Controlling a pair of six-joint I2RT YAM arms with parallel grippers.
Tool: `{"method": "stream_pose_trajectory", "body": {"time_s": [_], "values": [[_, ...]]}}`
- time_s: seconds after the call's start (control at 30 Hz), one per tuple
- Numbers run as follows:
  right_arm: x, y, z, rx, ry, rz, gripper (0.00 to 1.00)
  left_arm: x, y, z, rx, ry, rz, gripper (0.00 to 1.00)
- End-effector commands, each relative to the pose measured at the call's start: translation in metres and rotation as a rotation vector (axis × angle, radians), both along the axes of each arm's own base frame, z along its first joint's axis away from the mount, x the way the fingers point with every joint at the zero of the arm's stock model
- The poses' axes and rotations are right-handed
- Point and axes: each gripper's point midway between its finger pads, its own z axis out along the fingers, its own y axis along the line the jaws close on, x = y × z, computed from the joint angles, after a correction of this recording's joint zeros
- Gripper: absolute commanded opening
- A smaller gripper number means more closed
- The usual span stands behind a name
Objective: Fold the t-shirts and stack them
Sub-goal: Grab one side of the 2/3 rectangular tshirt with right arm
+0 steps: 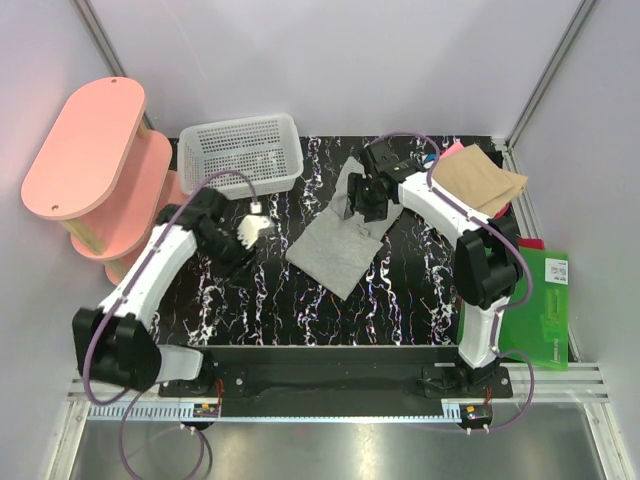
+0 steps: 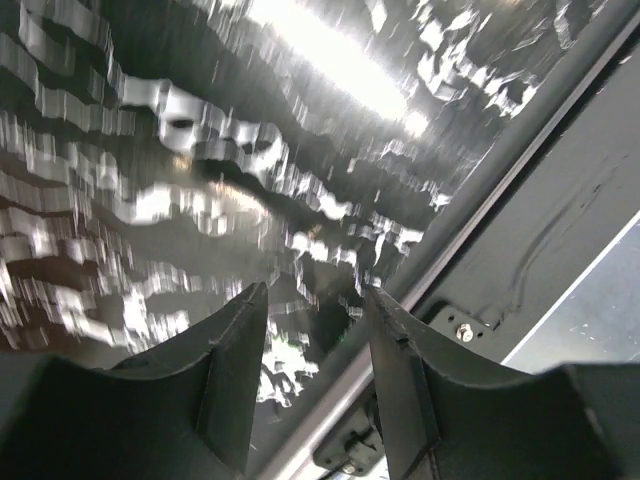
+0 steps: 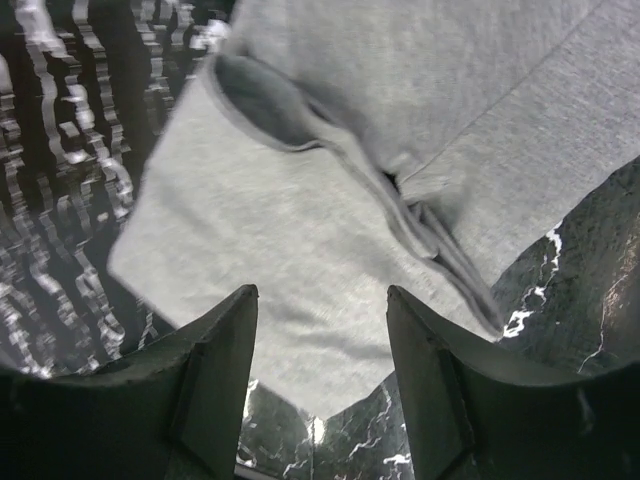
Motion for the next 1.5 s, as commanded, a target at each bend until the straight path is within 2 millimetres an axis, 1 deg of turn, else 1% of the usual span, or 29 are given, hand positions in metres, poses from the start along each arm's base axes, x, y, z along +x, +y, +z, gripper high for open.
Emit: {"method": "stream_pose_trajectory", "body": {"time_s": [0.0, 0.1, 0.13, 0.17, 0.23, 0.27, 0.3, 0.33, 0.4, 0.47, 0.53, 0.57, 0.63, 0.7, 0.73, 0.8, 0.93, 0.97, 1.03, 1.07, 1.1, 1.17, 1.2, 1.23, 1.3, 1.33, 1.4, 1.43, 1.47], "values": [[0.021, -0.004, -0.023, -0.011, -0.017, -0.058, 0.6, 0.041, -0.048, 0.024, -0.046, -0.075, -0.065, 0.48], [0.031, -0.012, -0.038, -0.021, 0.008, -0.09, 0.55, 0.058, -0.081, 0.024, -0.065, -0.072, -0.121, 0.47], [0.036, -0.016, -0.042, -0.016, 0.017, -0.102, 0.54, 0.062, -0.087, 0.021, -0.063, -0.069, -0.13, 0.46], [0.037, -0.019, -0.052, -0.02, 0.044, -0.116, 0.53, 0.069, -0.094, 0.01, -0.055, -0.047, -0.134, 0.46], [0.038, -0.028, -0.068, -0.006, 0.096, -0.155, 0.49, 0.075, -0.11, 0.002, -0.041, -0.052, -0.167, 0.46], [0.037, -0.03, -0.074, 0.001, 0.115, -0.16, 0.48, 0.078, -0.116, -0.011, -0.028, -0.024, -0.175, 0.45], [0.034, -0.031, -0.081, 0.001, 0.136, -0.164, 0.47, 0.082, -0.124, -0.012, -0.032, -0.027, -0.185, 0.45], [0.033, -0.033, -0.089, -0.002, 0.157, -0.172, 0.47, 0.085, -0.129, -0.024, -0.026, 0.011, -0.187, 0.45], [0.026, -0.034, -0.099, -0.002, 0.189, -0.171, 0.46, 0.093, -0.138, -0.027, -0.048, 0.025, -0.183, 0.45], [0.02, -0.032, -0.105, 0.008, 0.217, -0.165, 0.46, 0.099, -0.143, -0.041, -0.037, 0.053, -0.18, 0.45], [0.014, -0.032, -0.113, 0.006, 0.244, -0.162, 0.46, 0.106, -0.148, -0.044, -0.04, 0.054, -0.181, 0.44], [0.013, -0.031, -0.113, 0.008, 0.248, -0.156, 0.45, 0.107, -0.149, -0.053, -0.034, 0.075, -0.178, 0.44], [0.008, -0.03, -0.118, 0.018, 0.268, -0.144, 0.45, 0.11, -0.156, -0.057, -0.032, 0.08, -0.185, 0.44], [0.005, -0.029, -0.121, 0.023, 0.283, -0.139, 0.45, 0.114, -0.16, -0.069, -0.01, 0.081, -0.191, 0.44], [0.003, -0.029, -0.124, 0.025, 0.294, -0.138, 0.45, 0.115, -0.16, -0.079, 0.006, 0.095, -0.188, 0.44], [0.0, -0.029, -0.128, 0.023, 0.304, -0.134, 0.44, 0.118, -0.161, -0.087, 0.019, 0.101, -0.183, 0.44], [-0.004, -0.025, -0.129, 0.042, 0.317, -0.124, 0.43, 0.117, -0.151, -0.11, 0.08, 0.122, -0.186, 0.44], [-0.005, -0.025, -0.129, 0.047, 0.316, -0.121, 0.43, 0.112, -0.145, -0.116, 0.101, 0.134, -0.191, 0.44], [-0.008, -0.024, -0.125, 0.055, 0.316, -0.12, 0.42, 0.107, -0.139, -0.118, 0.117, 0.133, -0.205, 0.44], [-0.01, -0.024, -0.126, 0.056, 0.318, -0.117, 0.42, 0.097, -0.13, -0.124, 0.141, 0.154, -0.212, 0.44], [-0.012, -0.022, -0.122, 0.064, 0.316, -0.11, 0.41, 0.094, -0.126, -0.121, 0.149, 0.142, -0.227, 0.44], [-0.02, -0.021, -0.123, 0.061, 0.324, -0.098, 0.41, 0.079, -0.107, -0.129, 0.208, 0.158, -0.24, 0.43], [-0.023, -0.021, -0.12, 0.058, 0.318, -0.09, 0.41, 0.077, -0.101, -0.124, 0.222, 0.134, -0.256, 0.43], [-0.026, -0.019, -0.12, 0.057, 0.315, -0.083, 0.41, 0.064, -0.086, -0.131, 0.271, 0.155, -0.267, 0.43], [-0.038, -0.019, -0.123, 0.052, 0.332, -0.075, 0.41, 0.054, -0.072, -0.125, 0.301, 0.129, -0.295, 0.43], [-0.04, -0.017, -0.123, 0.055, 0.327, -0.068, 0.41, 0.041, -0.055, -0.131, 0.349, 0.145, -0.304, 0.43], [-0.05, -0.013, -0.126, 0.052, 0.342, -0.052, 0.41, 0.034, -0.043, -0.124, 0.371, 0.112, -0.316, 0.43], [-0.053, -0.011, -0.127, 0.052, 0.341, -0.048, 0.41, 0.025, -0.03, -0.128, 0.408, 0.124, -0.316, 0.43], [-0.06, -0.006, -0.13, 0.042, 0.346, -0.032, 0.41, 0.021, -0.025, -0.127, 0.418, 0.119, -0.316, 0.42]]}}
